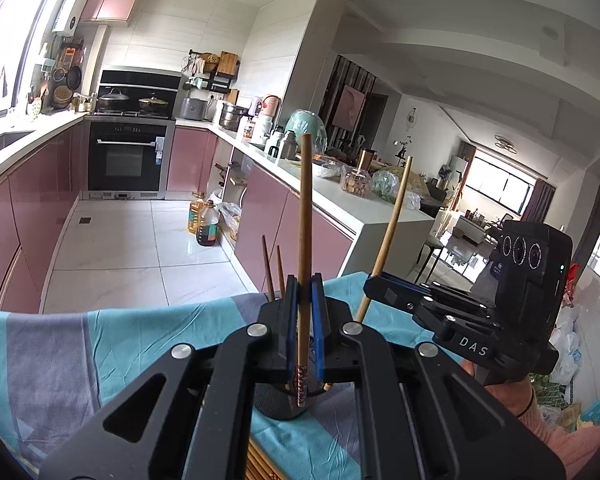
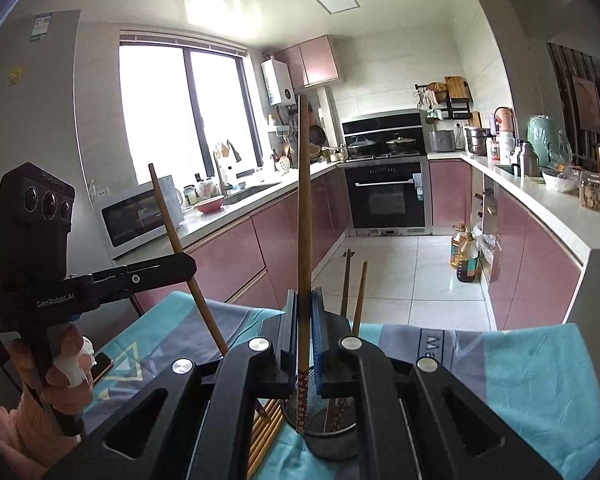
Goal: Organize utensils
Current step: 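Lower the left gripper's chopstick into the mesh cup while the right gripper inserts its own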
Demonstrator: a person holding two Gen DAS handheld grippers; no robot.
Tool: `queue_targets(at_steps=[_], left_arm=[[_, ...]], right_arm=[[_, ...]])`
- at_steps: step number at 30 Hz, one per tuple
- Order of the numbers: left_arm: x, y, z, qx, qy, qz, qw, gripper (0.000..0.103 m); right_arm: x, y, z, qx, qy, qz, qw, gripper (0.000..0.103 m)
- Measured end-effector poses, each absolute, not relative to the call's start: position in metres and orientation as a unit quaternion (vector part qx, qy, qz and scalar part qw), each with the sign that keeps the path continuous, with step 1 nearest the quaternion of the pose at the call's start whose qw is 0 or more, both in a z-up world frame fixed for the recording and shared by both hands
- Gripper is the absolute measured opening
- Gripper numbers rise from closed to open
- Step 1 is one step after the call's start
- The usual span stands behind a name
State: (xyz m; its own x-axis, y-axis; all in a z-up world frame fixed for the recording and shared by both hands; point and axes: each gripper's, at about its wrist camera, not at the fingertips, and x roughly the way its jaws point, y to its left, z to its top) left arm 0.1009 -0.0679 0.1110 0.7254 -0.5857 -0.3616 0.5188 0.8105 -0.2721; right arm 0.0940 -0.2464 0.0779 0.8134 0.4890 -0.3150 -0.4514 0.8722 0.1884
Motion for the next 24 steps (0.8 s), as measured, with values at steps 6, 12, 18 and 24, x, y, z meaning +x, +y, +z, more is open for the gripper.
queue_targets(at_steps=[6,12,18,24], left_arm=[[0.109,-0.082,0.114,-0.058,0.217,-0.294,0.929,0.007],[0.118,-0.098,0.093,-0.043,0.249,-0.286,0.924,0.007],[0.129,-0.112,0.067,-0.015,0.292,-0.298,0.909,0.007],[0.138,-0.124,0.043,0.007,0.337,-0.3,0.892,0.007]], right_arm=[[0.109,-0.245,0.07,0.046,0.189,0.232,0.953,0.006],[0.124,-0.239,0.05,0.037,0.222,0.221,0.949,0.006],[0.128,-0.236,0.034,0.027,0.259,0.219,0.94,0.006],[0.137,-0.231,0.02,0.022,0.302,0.219,0.928,0.006]])
